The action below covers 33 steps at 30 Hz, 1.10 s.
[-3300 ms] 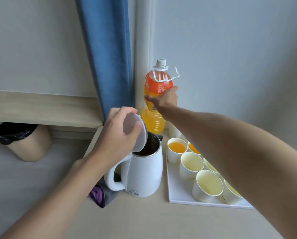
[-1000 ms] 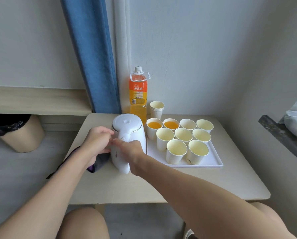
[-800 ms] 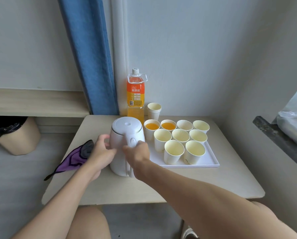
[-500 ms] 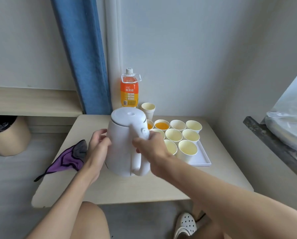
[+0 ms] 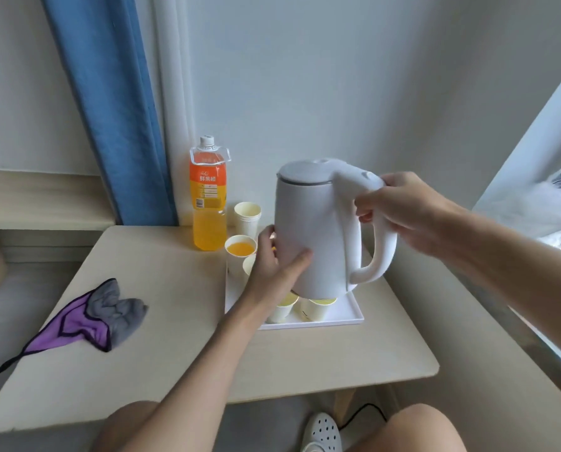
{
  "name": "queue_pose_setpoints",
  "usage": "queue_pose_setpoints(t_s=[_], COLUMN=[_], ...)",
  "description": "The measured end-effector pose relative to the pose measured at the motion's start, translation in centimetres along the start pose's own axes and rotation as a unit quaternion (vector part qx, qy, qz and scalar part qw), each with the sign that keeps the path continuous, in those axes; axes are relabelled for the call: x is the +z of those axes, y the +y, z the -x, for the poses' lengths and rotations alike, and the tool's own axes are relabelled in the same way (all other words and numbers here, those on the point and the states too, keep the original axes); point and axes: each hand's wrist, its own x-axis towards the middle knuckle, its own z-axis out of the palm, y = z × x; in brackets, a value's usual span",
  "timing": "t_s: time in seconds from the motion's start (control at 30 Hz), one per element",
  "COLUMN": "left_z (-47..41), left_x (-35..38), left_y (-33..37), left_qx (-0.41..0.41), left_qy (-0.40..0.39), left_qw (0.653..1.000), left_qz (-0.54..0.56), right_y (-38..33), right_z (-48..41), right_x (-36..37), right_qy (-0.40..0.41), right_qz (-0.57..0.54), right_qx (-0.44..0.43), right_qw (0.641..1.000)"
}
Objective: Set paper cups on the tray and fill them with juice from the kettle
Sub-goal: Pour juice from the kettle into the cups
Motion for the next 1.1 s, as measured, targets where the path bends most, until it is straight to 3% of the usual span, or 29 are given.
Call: queue_pose_setpoints(t_s=[0.57,1.1], left_z=[-7.1,-7.9], left_x=[9.5,10.9], left_y=[-4.1,-6.8], left_qx=[0.035,-0.007], left_qy=[-0.032,-0.049], left_qw=[0.998,0.996], left_qz=[0.034,0.071], right_y=[3.5,4.6], right_z=[-7.7,-9.9], right_x=[-6.0,-5.7], right_qy=[0.077,0.044], right_qz=[0.082,0.152], right_qx=[0.056,0.094], right_qw=[0.992,0.983])
